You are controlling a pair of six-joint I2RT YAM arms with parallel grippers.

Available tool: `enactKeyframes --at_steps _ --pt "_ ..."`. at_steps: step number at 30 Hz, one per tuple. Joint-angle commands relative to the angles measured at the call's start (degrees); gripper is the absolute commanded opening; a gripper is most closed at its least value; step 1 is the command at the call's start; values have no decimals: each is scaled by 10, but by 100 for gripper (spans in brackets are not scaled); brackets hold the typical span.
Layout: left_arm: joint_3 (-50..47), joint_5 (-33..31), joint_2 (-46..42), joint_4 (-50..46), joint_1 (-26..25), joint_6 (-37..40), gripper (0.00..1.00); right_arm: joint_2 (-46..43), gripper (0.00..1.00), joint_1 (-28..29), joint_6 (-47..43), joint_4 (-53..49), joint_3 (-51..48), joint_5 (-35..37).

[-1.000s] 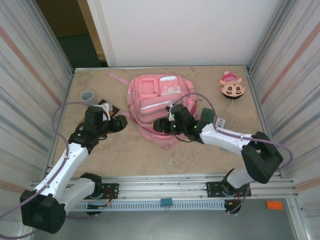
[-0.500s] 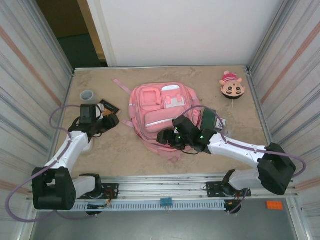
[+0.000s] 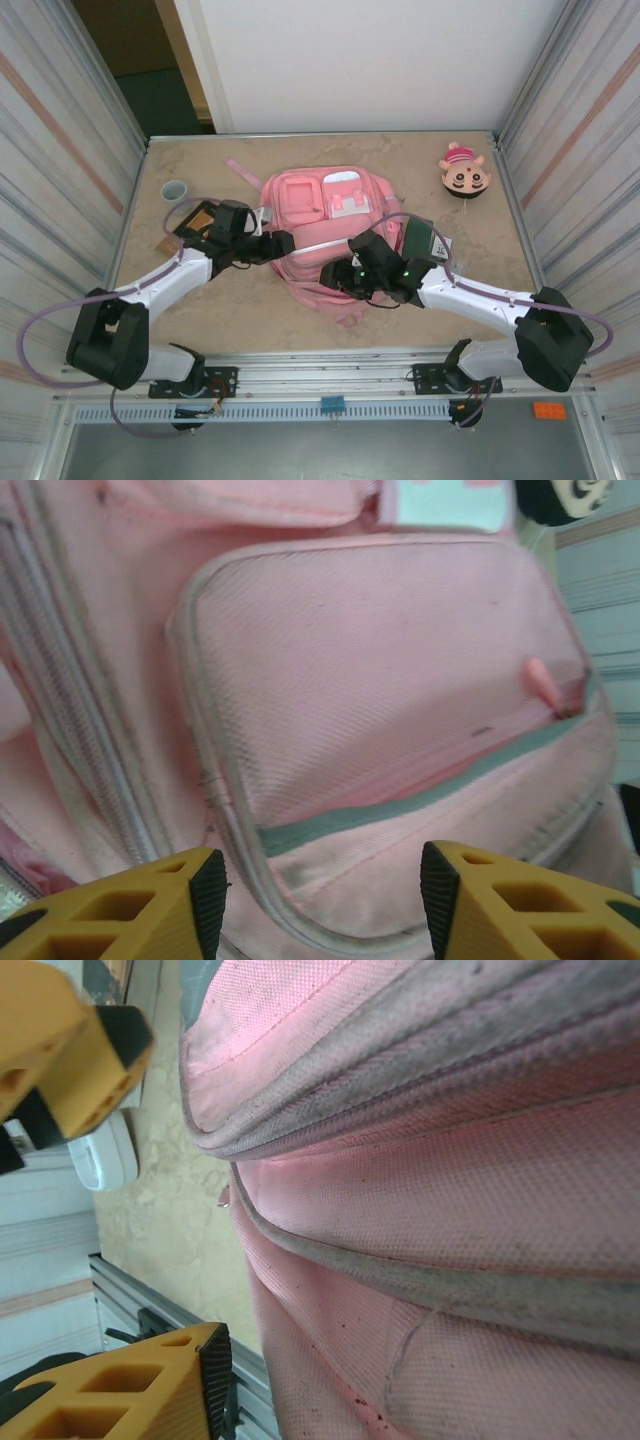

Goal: Pack books, pencil case, and school supplies into a backpack

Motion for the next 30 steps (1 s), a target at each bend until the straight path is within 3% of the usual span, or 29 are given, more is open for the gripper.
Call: enactKeyframes --at_steps 1,13,15,16,18,24,30 --pt "5 3 14 14 -11 -44 55 -13 50 -5 -14 14 12 -2" --pt "-13 -52 49 57 -48 -93 54 -2 48 -6 -25 42 19 -12" --pt "-25 -52 49 89 -48 -117 41 -1 48 -6 -27 42 20 -11" --pt "-28 -55 45 102 -48 -129 23 -1 48 -7 -29 42 20 -11" --pt "-30 -64 30 116 -49 -157 2 -3 50 -9 -33 42 17 -10" --pt "-11 -106 -38 136 -60 -214 0 -15 68 -21 -12 67 -31 -31" --pt "7 -120 -53 149 -52 -231 0 -40 76 -34 33 75 -82 -105"
